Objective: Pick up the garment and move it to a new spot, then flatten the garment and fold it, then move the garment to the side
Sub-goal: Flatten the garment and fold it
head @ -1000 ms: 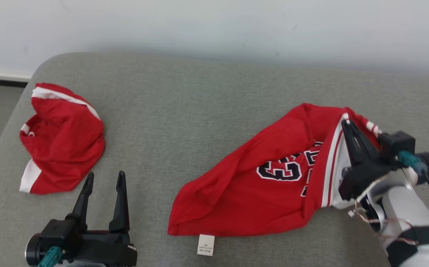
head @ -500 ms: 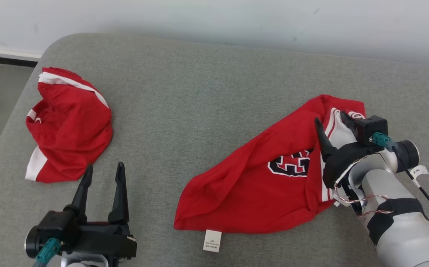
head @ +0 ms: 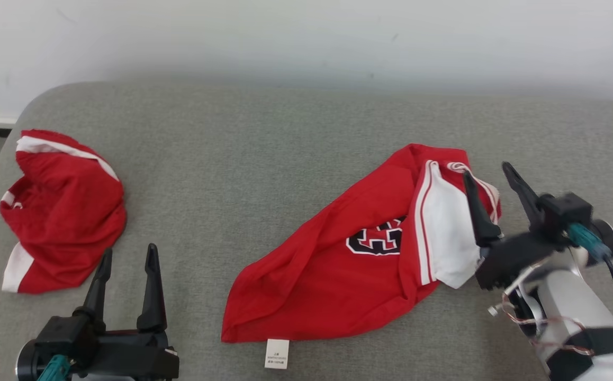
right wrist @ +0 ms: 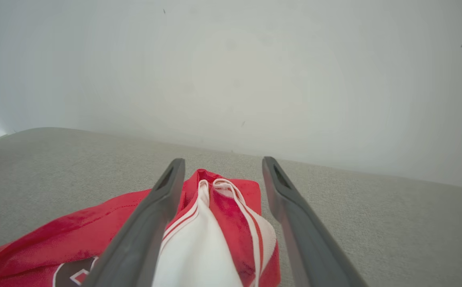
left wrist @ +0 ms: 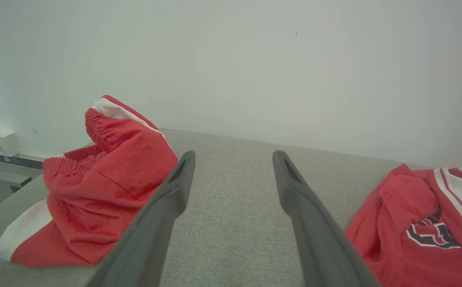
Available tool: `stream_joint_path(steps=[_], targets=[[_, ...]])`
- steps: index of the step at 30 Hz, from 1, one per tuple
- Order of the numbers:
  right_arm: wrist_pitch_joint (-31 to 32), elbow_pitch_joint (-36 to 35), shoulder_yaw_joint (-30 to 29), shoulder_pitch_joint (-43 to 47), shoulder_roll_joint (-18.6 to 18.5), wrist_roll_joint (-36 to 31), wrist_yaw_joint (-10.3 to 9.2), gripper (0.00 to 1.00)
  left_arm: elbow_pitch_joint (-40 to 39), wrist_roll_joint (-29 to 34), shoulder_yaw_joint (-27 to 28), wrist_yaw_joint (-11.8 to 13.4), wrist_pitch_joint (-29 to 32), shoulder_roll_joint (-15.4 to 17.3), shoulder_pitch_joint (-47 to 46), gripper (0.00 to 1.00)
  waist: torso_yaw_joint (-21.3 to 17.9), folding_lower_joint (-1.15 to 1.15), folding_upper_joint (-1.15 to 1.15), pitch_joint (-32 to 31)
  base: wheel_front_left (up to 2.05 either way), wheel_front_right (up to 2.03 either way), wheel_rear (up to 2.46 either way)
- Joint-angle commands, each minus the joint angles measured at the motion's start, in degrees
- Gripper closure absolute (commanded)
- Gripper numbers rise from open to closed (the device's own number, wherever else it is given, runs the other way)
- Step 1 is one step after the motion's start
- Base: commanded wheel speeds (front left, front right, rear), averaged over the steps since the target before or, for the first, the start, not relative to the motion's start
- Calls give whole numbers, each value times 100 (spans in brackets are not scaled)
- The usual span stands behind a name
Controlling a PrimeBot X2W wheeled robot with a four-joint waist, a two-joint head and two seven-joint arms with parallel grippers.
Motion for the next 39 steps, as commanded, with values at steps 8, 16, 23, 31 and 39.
stream_joint_path(steps=[8,16,23,31,39], targets=[[-2,-1134,-630,1270,-70,-23,-13,0,-101,127,76,9,-19,55,262,0,-324,0,-1,-222,0,0,0],[-3,-1909,-1112,2379,190,-126,-13,0,-98,188,-6,9,-19,142,450,0,-480,0,-1,-415,0,0,0],[-3,-2078,-1289,2895,358,-218,-13,0,-54,253,-135,10,-19,268,592,0,-530,0,-1,-508,0,0,0],[-3,-2064,-1249,2923,393,-290,-13,0,-67,279,-252,10,-19,322,664,0,-462,0,-1,-519,0,0,0],[30,-1687,-920,2366,135,-350,-13,0,-92,256,-317,10,-19,250,548,0,-302,0,-1,-385,0,0,0]])
